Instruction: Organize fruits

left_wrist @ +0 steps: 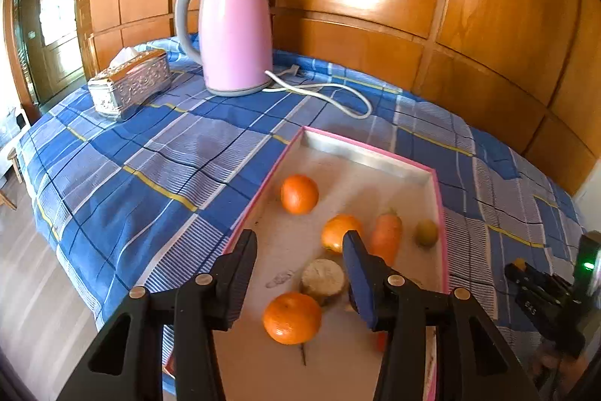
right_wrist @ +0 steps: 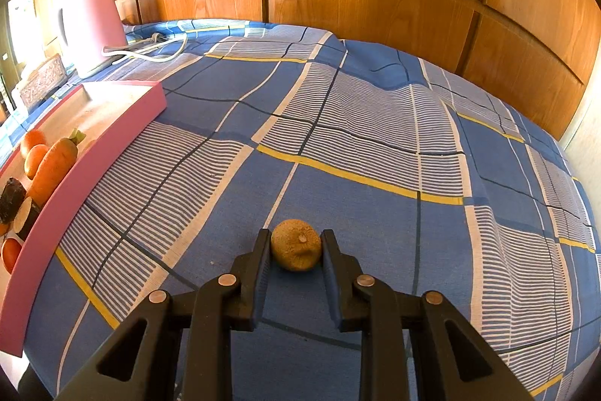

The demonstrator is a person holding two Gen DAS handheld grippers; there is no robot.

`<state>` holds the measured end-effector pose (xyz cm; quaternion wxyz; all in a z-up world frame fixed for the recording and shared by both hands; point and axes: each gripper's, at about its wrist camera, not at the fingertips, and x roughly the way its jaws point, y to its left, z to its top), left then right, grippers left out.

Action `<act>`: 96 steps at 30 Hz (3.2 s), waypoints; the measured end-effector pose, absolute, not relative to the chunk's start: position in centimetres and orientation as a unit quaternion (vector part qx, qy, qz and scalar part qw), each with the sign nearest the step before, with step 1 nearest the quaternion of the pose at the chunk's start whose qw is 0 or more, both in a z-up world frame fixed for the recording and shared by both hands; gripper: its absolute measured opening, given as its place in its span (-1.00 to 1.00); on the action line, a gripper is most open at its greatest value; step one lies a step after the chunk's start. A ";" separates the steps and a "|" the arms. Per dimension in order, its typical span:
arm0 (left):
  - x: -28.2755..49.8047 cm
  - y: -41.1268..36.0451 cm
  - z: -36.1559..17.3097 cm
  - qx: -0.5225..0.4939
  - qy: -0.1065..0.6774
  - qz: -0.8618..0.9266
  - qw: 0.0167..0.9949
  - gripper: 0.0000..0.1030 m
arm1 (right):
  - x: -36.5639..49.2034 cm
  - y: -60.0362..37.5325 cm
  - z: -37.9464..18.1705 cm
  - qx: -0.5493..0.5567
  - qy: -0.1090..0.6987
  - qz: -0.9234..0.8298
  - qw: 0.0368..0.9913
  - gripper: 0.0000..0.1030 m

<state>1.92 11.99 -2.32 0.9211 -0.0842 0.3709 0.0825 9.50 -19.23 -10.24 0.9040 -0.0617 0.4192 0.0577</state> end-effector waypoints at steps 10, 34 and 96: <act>0.9 10.4 -2.3 -0.074 0.376 0.059 0.922 0.01 | 9.4 -19.3 -10.1 -0.061 0.420 0.058 0.904 -0.50; 0.4 13.4 -2.9 -0.108 0.381 0.090 0.914 0.15 | 8.6 -9.9 -4.7 -0.009 0.418 0.241 0.876 -0.51; -2.0 11.1 -0.8 -0.081 0.340 0.105 0.931 0.99 | 4.3 -5.3 -4.3 -0.059 0.380 0.203 0.900 -0.27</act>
